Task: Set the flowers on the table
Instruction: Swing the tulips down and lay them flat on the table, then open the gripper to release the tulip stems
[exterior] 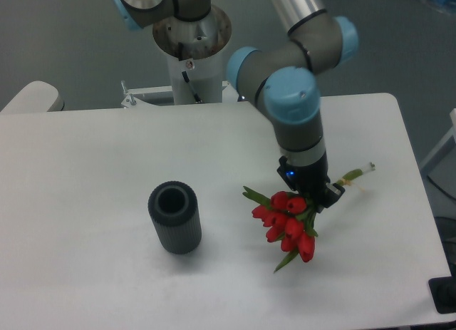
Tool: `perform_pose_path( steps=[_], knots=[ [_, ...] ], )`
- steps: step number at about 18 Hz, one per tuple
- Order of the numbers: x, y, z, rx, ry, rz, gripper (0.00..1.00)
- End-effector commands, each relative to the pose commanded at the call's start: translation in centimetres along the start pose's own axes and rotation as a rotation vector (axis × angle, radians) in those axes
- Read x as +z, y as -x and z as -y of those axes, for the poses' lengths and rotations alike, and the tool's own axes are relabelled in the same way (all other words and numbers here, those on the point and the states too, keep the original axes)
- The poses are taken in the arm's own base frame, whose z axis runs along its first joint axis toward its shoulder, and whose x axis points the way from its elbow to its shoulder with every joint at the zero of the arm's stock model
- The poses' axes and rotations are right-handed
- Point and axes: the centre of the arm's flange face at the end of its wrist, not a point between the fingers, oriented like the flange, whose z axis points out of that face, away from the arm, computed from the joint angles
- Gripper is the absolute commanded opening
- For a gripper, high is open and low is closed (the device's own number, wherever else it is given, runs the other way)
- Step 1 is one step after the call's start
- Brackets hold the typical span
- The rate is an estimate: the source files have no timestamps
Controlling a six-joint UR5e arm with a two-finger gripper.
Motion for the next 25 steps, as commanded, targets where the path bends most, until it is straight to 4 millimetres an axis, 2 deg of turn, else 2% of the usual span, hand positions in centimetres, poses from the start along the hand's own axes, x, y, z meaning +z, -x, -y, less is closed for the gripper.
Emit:
perform_pose_path(
  steps=[7, 9, 11, 12, 15, 16, 18, 21, 25],
  knots=[
    [5.6, -1.6, 1.0, -0.067, 0.035, -0.093, 0.32],
    [6.3, -1.7, 1.1, -0.062, 0.041, -0.104, 0.32],
    [6.3, -1.7, 1.1, -0.060, 0.039, -0.103, 0.34],
    [6.4, -1.8, 1.1, -0.058, 0.038, -0.105, 0.42],
    [6.4, -1.4, 1.2, -0.059, 0.030, -0.097, 0.77],
    [6.3, -1.3, 1.2, -0.059, 0.028, -0.093, 0.91],
    [4.9, -0.5, 1.1, -0.065, 0.010, -0.069, 0.99],
    [1.3, 1.4, 1.2, -0.077, -0.035, -0.007, 0.99],
    [-3.4, 4.2, 2.6, -0.082, -0.133, 0.058, 0.99]
  ],
)
